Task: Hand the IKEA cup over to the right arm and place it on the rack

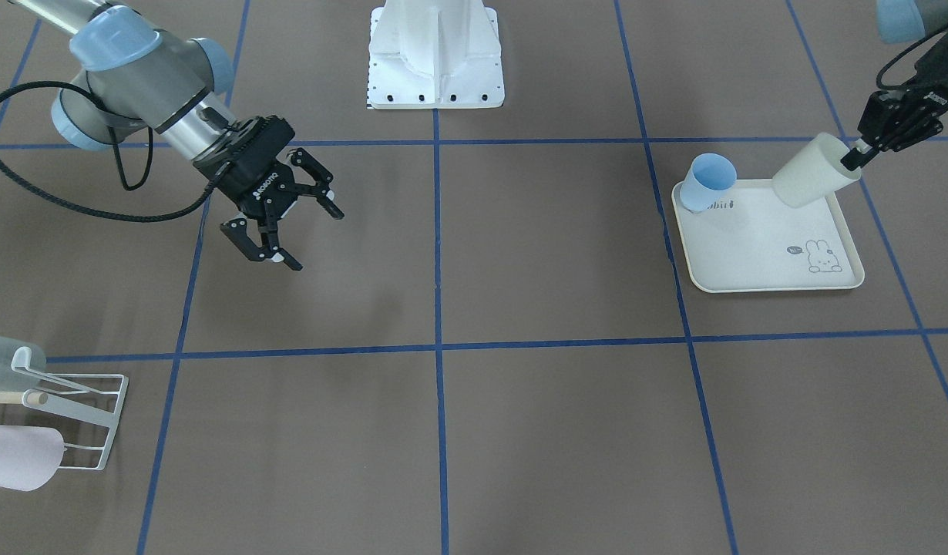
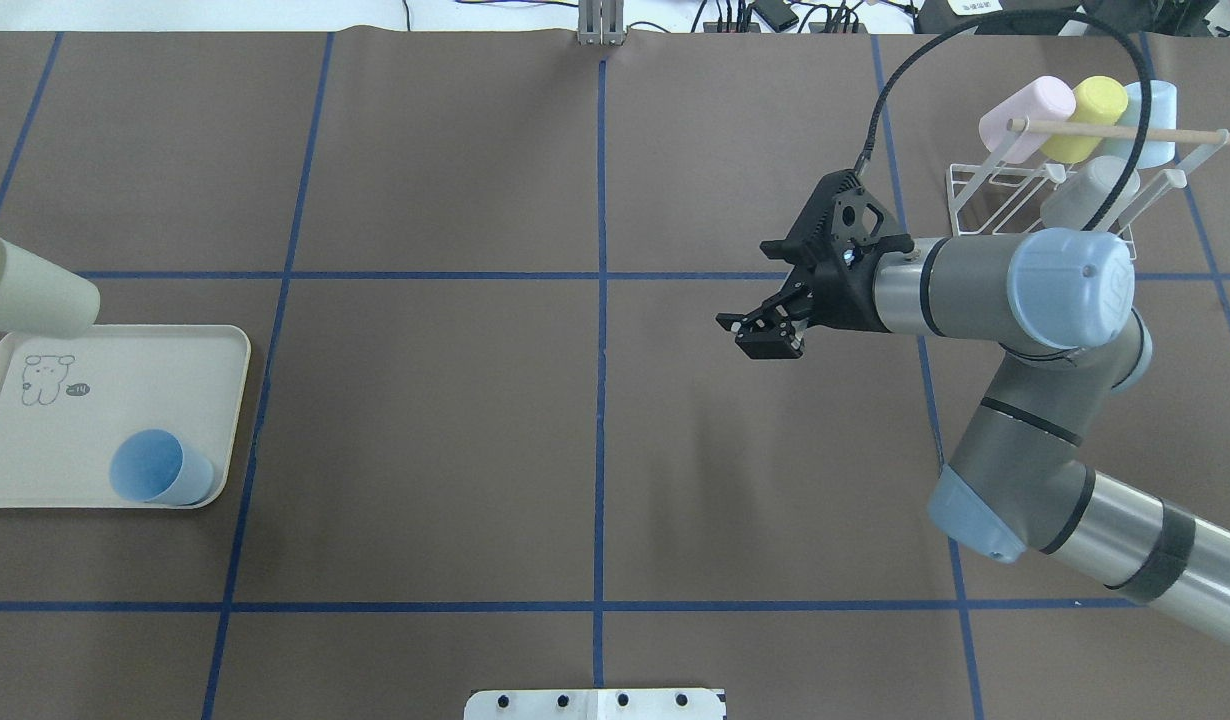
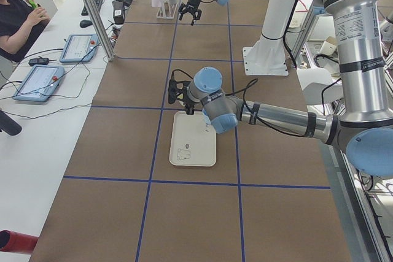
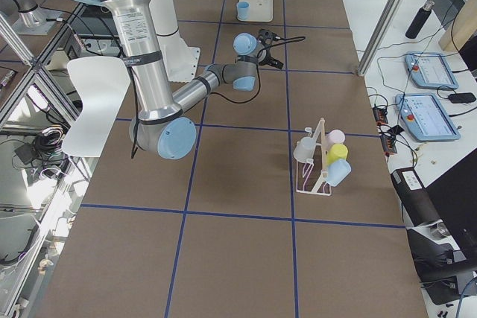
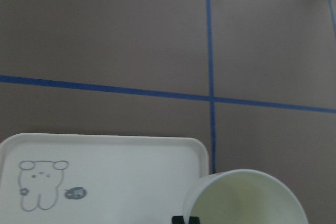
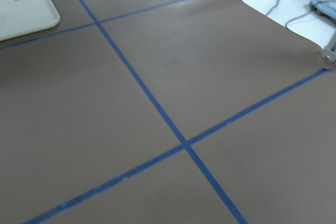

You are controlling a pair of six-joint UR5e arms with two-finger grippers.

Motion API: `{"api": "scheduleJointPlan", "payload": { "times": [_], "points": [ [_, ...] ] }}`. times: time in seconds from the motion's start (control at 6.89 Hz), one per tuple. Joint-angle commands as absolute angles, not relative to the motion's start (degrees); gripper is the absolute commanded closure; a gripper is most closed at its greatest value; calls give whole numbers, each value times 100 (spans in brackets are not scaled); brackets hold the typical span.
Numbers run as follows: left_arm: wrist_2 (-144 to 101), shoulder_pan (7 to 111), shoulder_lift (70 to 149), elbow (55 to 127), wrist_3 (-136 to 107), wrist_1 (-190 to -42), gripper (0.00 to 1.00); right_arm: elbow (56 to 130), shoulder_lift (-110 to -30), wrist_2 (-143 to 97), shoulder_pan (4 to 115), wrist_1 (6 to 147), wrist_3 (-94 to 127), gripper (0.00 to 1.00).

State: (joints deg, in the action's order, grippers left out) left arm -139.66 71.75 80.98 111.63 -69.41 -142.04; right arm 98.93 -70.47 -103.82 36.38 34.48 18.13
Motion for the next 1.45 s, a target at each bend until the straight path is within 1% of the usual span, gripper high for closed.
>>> {"api": "scheduleJointPlan", "payload": {
  "times": [0.0,0.15,0.44,0.58,0.73,1.02,1.31],
  "points": [
    [-14533,7172,8909,11303,-8643,-14264,100,9695,-6829,-10362,3324,2651,1680,1],
    [-14563,7076,9356,11364,-9336,-14265,100,9503,-6838,-10354,3218,2063,1670,1],
    [-14005,6044,10209,11399,-10498,-14256,100,9090,-6838,-10345,3068,997,1679,1],
    [-13375,5429,10639,11365,-10999,-14238,100,9062,-6820,-10345,3050,932,1670,1],
    [-12933,4962,10783,11364,-11187,-14221,100,9070,-6759,-10345,3050,923,1670,1],
    [-12517,4598,10994,11181,-11206,-14203,100,9062,-6689,-10345,2945,810,1670,2],
    [-11949,4002,11222,10926,-11197,-14203,100,9026,-6697,-10336,2909,527,1670,2]
  ]
}}
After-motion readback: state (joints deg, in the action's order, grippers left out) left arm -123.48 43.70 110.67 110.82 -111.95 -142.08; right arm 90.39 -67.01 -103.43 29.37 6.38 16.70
